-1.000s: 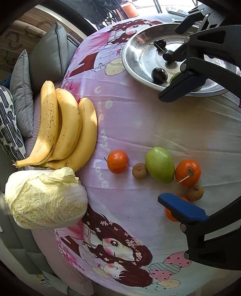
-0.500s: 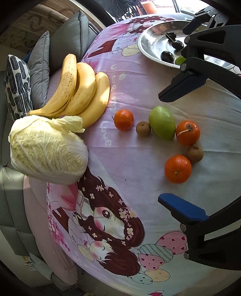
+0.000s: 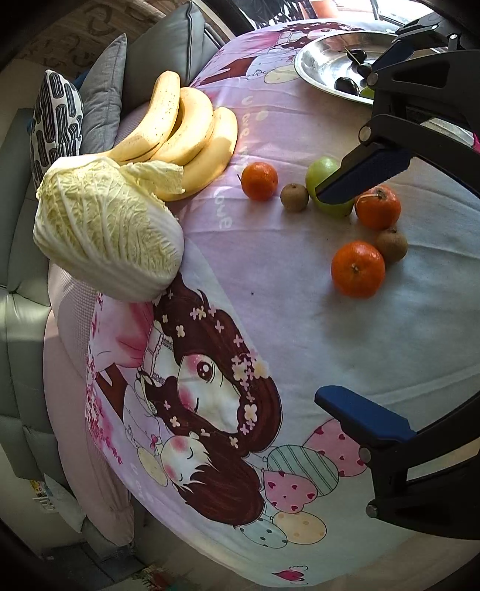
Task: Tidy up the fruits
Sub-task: 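Move the left tool to an orange tangerine while the right tool approaches the stemmed tangerine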
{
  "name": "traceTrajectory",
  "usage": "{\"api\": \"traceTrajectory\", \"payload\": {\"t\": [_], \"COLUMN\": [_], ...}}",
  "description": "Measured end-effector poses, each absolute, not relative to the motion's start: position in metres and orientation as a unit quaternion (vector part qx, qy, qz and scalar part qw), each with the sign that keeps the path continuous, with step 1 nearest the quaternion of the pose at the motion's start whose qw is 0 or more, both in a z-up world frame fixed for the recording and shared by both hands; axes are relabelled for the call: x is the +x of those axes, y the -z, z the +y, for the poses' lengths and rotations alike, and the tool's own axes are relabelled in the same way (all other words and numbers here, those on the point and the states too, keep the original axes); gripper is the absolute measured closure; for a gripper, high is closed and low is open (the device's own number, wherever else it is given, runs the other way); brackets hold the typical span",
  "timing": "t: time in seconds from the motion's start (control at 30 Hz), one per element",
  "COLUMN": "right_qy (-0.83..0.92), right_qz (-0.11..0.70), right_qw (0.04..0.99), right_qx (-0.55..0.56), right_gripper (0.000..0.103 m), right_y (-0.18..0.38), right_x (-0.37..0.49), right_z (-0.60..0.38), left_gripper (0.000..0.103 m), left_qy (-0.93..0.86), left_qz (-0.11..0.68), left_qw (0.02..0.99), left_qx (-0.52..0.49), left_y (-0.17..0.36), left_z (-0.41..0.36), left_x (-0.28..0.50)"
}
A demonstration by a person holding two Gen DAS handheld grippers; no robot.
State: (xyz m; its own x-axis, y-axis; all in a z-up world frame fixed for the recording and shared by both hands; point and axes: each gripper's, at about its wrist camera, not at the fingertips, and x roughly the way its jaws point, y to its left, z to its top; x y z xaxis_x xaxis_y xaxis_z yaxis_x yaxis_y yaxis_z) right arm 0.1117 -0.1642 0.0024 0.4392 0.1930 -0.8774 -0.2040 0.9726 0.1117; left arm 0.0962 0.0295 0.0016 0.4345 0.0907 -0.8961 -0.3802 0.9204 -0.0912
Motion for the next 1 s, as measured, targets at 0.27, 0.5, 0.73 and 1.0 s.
{"api": "traceTrajectory", "payload": {"t": [0.27, 0.5, 0.73, 1.0], "right_qy": [-0.15, -0.174, -0.186, -0.201], "right_qz": [0.526, 0.526, 0.523, 0.527], "right_qw": [0.837, 0.832, 0.831, 0.822], "right_qx": [0.005, -0.026, -0.047, -0.074], "right_gripper": [0.0, 0.0, 0.0, 0.003], "right_y": [0.004, 0.008, 0.013, 0.023], "right_x": [0.111, 0.106, 0.102, 0.098], "right_z": [-0.149, -0.127, -0.113, -0.102], "left_gripper": [0.004, 0.004, 0.004, 0.005], "left_qy": [-0.166, -0.155, -0.131, -0.093], "left_qz": [0.532, 0.556, 0.57, 0.576], "left_qw": [0.814, 0.797, 0.783, 0.781], "left_qx": [-0.16, -0.181, -0.215, -0.224], "left_y": [0.008, 0.02, 0.032, 0.04], "left_z": [0.053, 0.063, 0.066, 0.058], "left_x": [0.089, 0.088, 0.086, 0.089]}}
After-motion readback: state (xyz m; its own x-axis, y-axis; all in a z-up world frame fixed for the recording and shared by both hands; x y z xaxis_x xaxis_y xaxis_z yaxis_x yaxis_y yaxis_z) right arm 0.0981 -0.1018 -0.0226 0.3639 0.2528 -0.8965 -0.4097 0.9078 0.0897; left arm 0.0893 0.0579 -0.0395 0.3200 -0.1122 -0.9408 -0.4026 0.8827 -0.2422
